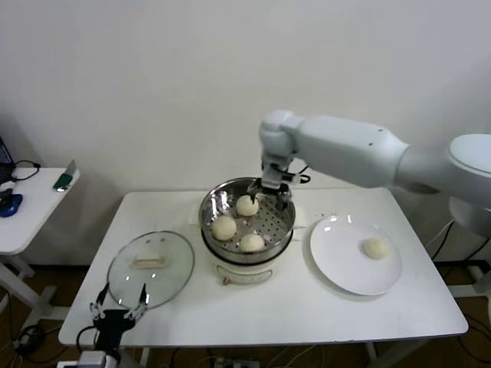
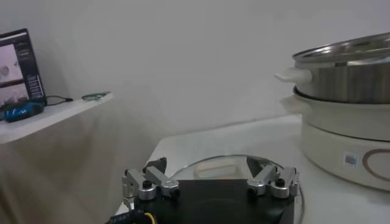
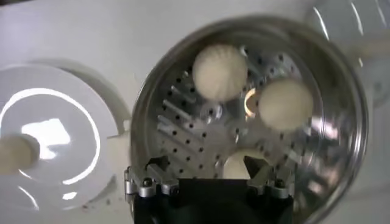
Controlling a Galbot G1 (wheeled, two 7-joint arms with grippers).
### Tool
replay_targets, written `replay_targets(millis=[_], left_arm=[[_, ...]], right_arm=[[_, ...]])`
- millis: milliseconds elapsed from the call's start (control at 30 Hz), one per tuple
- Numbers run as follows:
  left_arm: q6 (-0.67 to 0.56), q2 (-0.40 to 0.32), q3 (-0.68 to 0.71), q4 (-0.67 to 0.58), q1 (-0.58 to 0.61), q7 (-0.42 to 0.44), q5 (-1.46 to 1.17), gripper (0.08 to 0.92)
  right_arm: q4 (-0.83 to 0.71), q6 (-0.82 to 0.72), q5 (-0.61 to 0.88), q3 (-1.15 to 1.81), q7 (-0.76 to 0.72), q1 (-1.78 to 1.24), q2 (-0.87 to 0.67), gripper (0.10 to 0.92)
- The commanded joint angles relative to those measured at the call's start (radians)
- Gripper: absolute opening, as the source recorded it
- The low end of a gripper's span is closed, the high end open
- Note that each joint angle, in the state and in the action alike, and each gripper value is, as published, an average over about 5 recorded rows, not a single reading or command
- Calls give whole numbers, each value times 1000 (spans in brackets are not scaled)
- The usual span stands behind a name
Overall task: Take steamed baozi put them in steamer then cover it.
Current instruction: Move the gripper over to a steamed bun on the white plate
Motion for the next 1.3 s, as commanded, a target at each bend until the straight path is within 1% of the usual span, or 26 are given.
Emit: replay_targets(millis=[33,133,267,400,500,700,1033,1300], left_arm=[[4,0,9,-1,-2,0,12,823],[4,1,13,1,0,0,16,823],[5,1,17,3,-1,1,22,823],[9,-3,21,4,-5,0,31,823],[12,-6,25,3,-5,-1,41,823],[17,-13,29,2,-4,-4,55,823],[16,-22,22,9,7,-5,61,823],[13,-23,14,20,8,-5,61,823]], right_arm=[[-89,-344,400,-92,88,71,-273,823],[-24,-454,392,-106,141,52,-376,823],[15,-544,314,-55,145,-43,-500,823],[-27,-546,231,17,99,-155,-572,823],[-71,-524,173,80,70,-232,-596,823],[-171,-456,48,255,57,-411,-581,823],[-328,-390,-133,427,62,-575,-470,823],[-430,-359,-185,504,74,-611,-389,823]])
